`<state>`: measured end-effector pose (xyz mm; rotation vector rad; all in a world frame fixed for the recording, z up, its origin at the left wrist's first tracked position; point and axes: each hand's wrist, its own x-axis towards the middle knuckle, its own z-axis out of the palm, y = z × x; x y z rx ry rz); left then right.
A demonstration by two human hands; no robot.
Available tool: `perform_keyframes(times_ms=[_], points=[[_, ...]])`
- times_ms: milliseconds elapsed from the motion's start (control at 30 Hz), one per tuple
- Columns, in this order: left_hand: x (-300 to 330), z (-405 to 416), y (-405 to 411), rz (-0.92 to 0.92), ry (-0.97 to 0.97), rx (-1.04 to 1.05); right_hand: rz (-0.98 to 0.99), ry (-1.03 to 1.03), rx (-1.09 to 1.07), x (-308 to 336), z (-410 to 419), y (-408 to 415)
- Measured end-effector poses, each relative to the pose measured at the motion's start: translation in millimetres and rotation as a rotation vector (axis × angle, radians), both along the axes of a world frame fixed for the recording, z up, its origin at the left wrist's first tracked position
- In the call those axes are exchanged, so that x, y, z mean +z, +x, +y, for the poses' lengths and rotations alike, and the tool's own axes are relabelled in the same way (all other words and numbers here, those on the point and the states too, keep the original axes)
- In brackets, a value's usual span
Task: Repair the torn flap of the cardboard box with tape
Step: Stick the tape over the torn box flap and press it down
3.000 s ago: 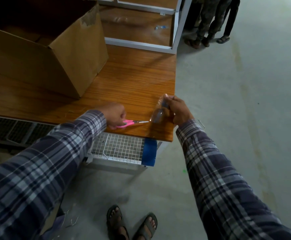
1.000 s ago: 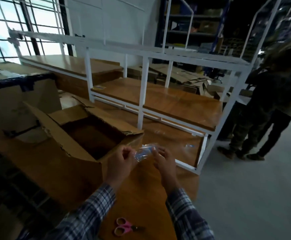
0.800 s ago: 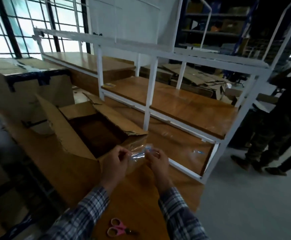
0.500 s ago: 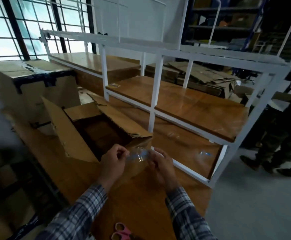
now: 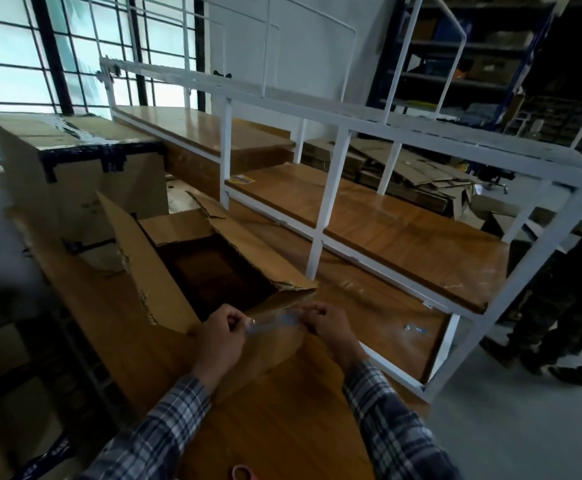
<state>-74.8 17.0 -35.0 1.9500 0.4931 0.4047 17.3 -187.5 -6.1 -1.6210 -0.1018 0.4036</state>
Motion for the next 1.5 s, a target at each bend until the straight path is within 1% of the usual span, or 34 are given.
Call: perform_keyframes(times_ms=[133,200,267,367,467,567,633,800,1000,1133,1233,1333,1400,1500], points=[[-2.9,4.0,-0.4,0.018,-0.010,0.067,-0.079,-0.220,0.140,-2.4,19.9,31.5],[-5.6,1.6,1.4,0.027,-0.025,0.110,-0.133,-0.297,0.190,-5.1,27.7,45.6],[-7.8,-2.3,6.8,0.031,-0.047,0.141,-0.191,-0.356,0.191,-7.9,32.8,57.5],[-4.4,-10.3,19.2,0.041,-0.028,0.158,-0.277,-0.430,0.136,-9.7,29.4,72.4],[1.7,-25.3,37.7,0.062,0.044,0.194,-0.394,-0.459,0.067,-13.8,12.5,94.7],[7.3,-47.9,60.4,0.113,0.150,0.237,-0.562,-0.503,0.138,-11.9,-6.1,119.6],[10.7,-59.5,75.8,0.121,0.190,0.271,-0.606,-0.499,0.178,-10.8,-15.2,136.9],[10.1,-74.9,106.4,0.195,0.233,0.361,-0.733,-0.452,0.205,-19.4,-24.8,161.3],[3.0,-74.3,117.4,0.224,0.208,0.448,-0.862,-0.475,0.174,-32.3,-27.7,174.8],[5.8,-75.9,118.7,0.184,0.114,0.417,-0.804,-0.411,0.230,-36.1,-32.2,175.3],[6.5,-78.5,118.9,0.172,0.078,0.387,-0.781,-0.392,0.256,-42.9,-27.9,176.2],[6.2,-78.8,117.7,0.170,0.046,0.365,-0.615,-0.420,0.316,-48.1,-20.5,178.7],[6.5,-79.3,116.5,0.147,0.033,0.336,-0.542,-0.438,0.378,-47.8,-18.3,179.9],[5.4,-80.7,115.3,0.128,0.004,0.302,-0.412,-0.407,0.488,-44.4,-21.9,183.7]])
